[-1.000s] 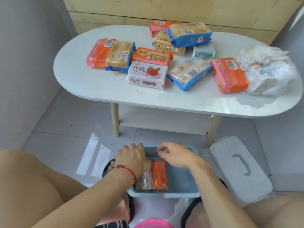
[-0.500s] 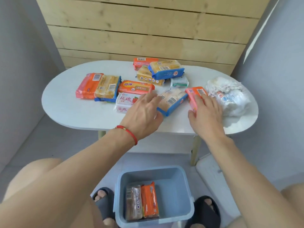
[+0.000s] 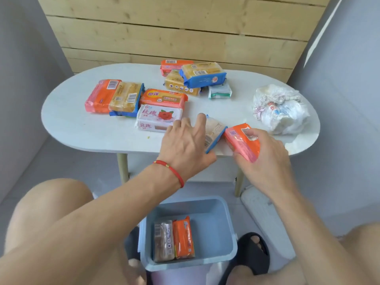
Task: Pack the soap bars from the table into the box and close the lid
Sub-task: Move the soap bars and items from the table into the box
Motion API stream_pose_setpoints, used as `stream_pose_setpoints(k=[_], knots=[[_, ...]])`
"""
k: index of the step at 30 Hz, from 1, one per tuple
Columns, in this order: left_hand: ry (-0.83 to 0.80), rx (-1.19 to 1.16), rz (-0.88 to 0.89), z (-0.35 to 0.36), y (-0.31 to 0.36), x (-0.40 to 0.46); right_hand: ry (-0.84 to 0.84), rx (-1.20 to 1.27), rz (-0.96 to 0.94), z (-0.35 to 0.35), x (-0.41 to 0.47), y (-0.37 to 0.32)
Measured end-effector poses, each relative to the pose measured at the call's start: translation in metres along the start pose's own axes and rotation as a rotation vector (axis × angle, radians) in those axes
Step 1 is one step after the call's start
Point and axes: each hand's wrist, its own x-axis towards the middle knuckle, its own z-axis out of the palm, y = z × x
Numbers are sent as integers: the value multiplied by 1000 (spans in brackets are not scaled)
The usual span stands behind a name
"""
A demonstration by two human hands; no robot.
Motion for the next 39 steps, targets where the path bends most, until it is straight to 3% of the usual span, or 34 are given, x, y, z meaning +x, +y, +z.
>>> stream_pose_setpoints(k=[5, 8, 11, 14, 19, 22, 24, 27, 33, 39], knots=[[-204, -289, -23, -31, -36, -63, -388, 338, -181, -31, -46, 8], [-384, -325, -162, -24, -63, -96, -660, 418, -228, -11, -62, 10], [-613, -121, -277, 9, -86, -117, -877, 261, -76, 47, -69, 14], [-738, 22, -343, 48, -102, -126, -978, 148, 113, 116, -75, 22], [-760, 42, -497, 101, -116, -143, -961, 348, 369, 197, -88, 23], [-712, -107, -694, 123, -121, -163, -889, 553, 520, 229, -98, 18], [-682, -216, -792, 132, -127, -173, -764, 624, 639, 246, -104, 15], [-673, -286, -878, 137, -134, -179, -542, 525, 783, 261, -108, 11], [-690, -391, -982, 141, -136, -183, -395, 370, 699, 271, -124, -8], [-715, -366, -972, 143, -136, -183, -680, 70, 531, 280, -120, 0]])
